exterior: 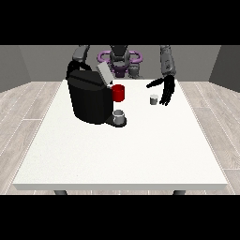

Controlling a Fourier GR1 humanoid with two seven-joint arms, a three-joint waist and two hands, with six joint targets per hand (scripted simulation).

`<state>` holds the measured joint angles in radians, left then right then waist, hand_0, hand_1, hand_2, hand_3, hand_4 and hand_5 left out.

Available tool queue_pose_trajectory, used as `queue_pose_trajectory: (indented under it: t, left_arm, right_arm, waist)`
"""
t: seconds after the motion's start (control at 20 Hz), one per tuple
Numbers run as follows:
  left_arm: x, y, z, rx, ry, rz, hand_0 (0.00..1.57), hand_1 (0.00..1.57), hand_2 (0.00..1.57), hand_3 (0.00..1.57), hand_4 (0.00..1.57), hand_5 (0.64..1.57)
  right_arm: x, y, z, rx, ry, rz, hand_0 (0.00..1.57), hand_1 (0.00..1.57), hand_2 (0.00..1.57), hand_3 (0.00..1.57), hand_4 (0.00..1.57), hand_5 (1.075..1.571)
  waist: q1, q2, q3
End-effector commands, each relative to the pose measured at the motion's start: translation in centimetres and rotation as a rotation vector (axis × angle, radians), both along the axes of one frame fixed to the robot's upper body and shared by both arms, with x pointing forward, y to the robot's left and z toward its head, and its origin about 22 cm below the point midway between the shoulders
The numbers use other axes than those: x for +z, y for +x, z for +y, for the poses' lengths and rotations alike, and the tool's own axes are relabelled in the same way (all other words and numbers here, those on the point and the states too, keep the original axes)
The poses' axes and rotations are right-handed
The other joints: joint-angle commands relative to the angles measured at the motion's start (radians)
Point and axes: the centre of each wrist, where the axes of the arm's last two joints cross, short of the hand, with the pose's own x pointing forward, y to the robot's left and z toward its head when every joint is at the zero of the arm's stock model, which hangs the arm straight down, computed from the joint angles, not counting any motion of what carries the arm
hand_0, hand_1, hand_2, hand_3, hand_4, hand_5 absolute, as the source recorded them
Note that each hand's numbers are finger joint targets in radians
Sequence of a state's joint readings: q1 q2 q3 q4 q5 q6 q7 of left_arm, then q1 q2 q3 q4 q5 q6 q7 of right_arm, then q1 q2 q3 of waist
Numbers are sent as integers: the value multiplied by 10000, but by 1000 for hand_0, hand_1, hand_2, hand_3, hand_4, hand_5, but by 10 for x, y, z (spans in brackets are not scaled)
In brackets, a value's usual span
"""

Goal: Insert the coffee pod into the coffee machine and close the lid

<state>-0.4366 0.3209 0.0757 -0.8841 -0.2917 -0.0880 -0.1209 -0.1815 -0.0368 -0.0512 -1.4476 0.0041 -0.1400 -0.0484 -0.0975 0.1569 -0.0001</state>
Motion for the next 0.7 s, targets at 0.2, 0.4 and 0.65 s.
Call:
queue_pose_trajectory:
  t: [0.2,0.4,0.65]
  left_arm:
    - [0,6,21,-2,1672,512,704,704,775,487,0,1571]
    - [12,17,20,-211,2275,97,568,568,698,414,0,1571]
    - [-14,9,5,-90,3008,-106,673,673,809,551,0,1571]
  right_arm:
    - [5,9,7,174,-191,247,0,0,0,0,412,1571]
    - [-9,9,-6,-60,-137,7,0,0,0,0,393,1571]
    - [-21,-5,7,280,-174,448,0,0,0,0,453,1571]
  waist:
    - [-159,-1,-2]
    - [-279,448,2]
    - [-478,114,-1]
